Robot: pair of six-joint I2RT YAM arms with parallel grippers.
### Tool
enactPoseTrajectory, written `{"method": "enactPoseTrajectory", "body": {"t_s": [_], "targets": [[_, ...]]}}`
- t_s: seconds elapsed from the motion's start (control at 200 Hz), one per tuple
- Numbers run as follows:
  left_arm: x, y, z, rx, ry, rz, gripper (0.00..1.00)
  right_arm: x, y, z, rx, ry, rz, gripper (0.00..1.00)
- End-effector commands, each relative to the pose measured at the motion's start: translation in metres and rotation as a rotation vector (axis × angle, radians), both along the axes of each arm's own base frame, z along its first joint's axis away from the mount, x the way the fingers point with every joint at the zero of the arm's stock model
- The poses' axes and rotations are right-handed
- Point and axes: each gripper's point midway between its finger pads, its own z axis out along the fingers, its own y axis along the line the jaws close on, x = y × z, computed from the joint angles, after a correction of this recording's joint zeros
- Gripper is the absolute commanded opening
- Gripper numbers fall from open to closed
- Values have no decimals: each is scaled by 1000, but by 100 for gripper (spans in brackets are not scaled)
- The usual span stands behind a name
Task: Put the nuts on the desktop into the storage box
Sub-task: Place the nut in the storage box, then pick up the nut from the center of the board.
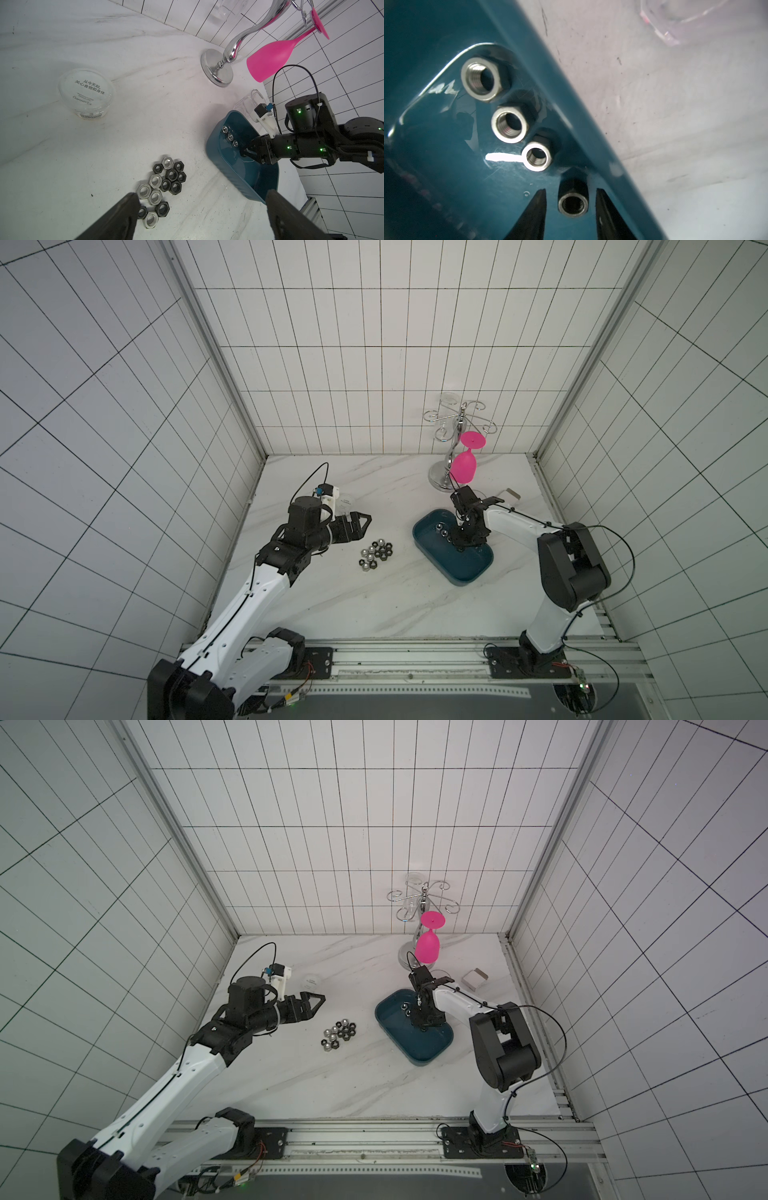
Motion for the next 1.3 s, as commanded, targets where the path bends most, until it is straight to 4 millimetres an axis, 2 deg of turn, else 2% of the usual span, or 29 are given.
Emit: {"method": "enactPoseTrajectory", "body": {"t_s": [0.0,0.105,0.215,0.295,0.365,0.52,0.68,0.885,1.09,1.299], "targets": [[3,0,18,5,-51,1,98,9,9,39,42,-94,18,47],[4,5,15,21,-47,29,98,2,28,70,84,-170,72,47],[3,9,10,39,-33,49,98,-19,69,101,153,-250,207,49],[3,15,6,56,-23,75,98,-40,103,112,201,-274,311,50],[2,23,2,87,-16,110,99,-54,127,112,227,-266,374,50],[-4,44,-7,148,5,170,99,-74,167,93,214,-216,458,50],[-10,54,-8,109,15,172,99,-74,194,66,174,-170,503,51],[-17,52,4,65,-26,118,99,-62,209,34,107,-119,523,50],[-20,52,3,46,-20,101,99,-58,216,9,69,-75,528,49],[-20,53,-2,75,14,71,99,-59,217,-6,47,-50,529,49]]}}
